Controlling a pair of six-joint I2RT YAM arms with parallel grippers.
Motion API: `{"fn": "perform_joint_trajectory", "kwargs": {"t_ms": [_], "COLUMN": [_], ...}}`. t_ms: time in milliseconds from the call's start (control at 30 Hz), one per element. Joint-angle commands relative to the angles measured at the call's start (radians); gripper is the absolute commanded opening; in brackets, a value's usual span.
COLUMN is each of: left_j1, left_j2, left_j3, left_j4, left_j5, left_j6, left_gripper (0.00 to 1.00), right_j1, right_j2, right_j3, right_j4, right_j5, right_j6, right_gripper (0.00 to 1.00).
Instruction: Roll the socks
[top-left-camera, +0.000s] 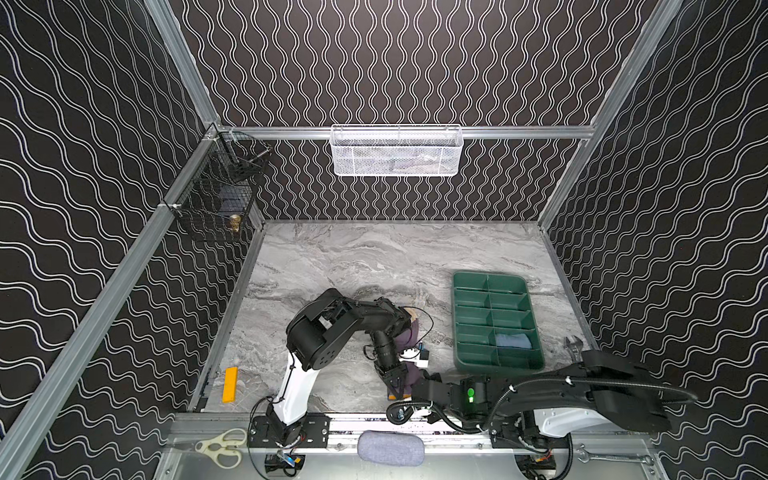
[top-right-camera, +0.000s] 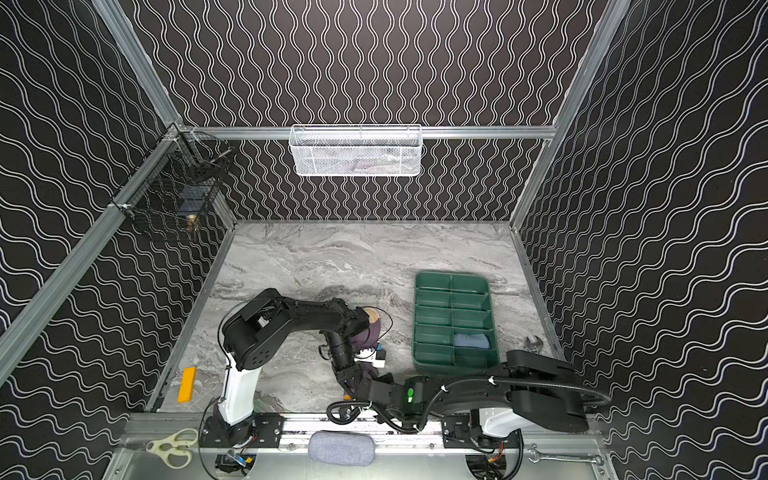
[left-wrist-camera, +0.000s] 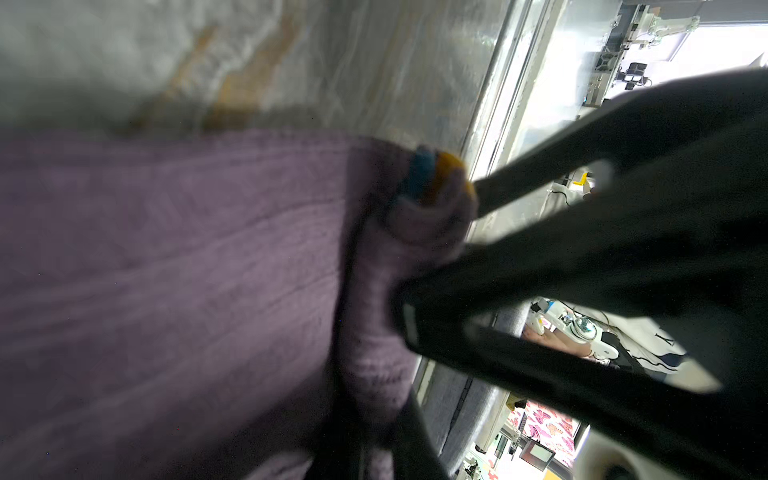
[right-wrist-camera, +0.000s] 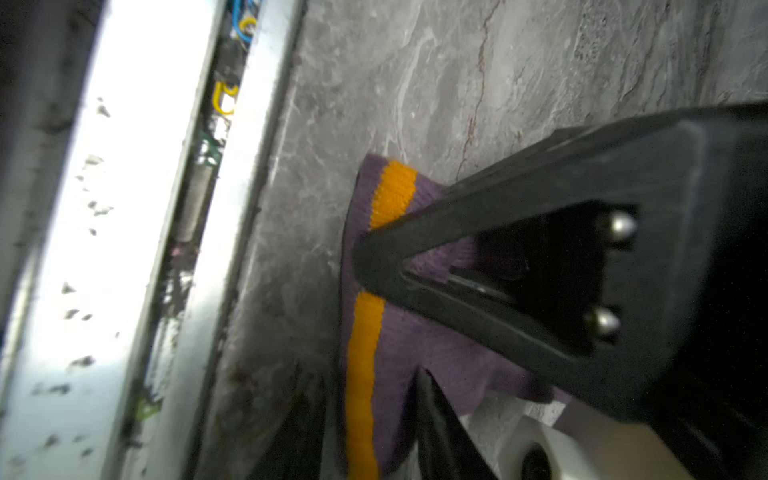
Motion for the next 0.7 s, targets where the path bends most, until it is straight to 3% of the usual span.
{"fn": "perform_joint_trajectory", "kwargs": {"t_ms": [0,167,200,400,533,667], "left_j1": [0.0,0.002,-0.001,0.002,0.001,0.007], "left_j2": [0.02,-0.001,-0.014,-0.198,-0.377,-0.609], "left_j3": [-0.023,-0.016,-0.014,-0.016,-0.017,-0.08], "left_j4": [0.217,0.215,0.217,0.237,0.264,0.37], "left_j5": [-0.527,-0.522,-0.531,-0.611,-0.701,-0.955], "left_j6": [-0.014,-0.009,-0.01,-0.009,-0.01,-0.066], "left_gripper": [0.0,0.15,0.22,0.48,0.58,0.63], "right_j1": [-0.002,-0.002,-0.002,-0.013,-0.049,-0.125], "right_j2": [0.044,0.084,0.089,0.092,0.106,0.118], "right_j3": [-0.008,-0.012,-0.005,0.043,0.075,0.139], "right_j4": [0.074,0.037,0.011,-0.147,-0.211,-0.282], "right_j5": [0.022,-0.015,-0.026,-0.156,-0.255,-0.4], "right_j6": [-0.012,0.009,0.016,0.082,0.127,0.152], "right_gripper": [0.29,0.05,0.01,0.0,0.0,0.0]}}
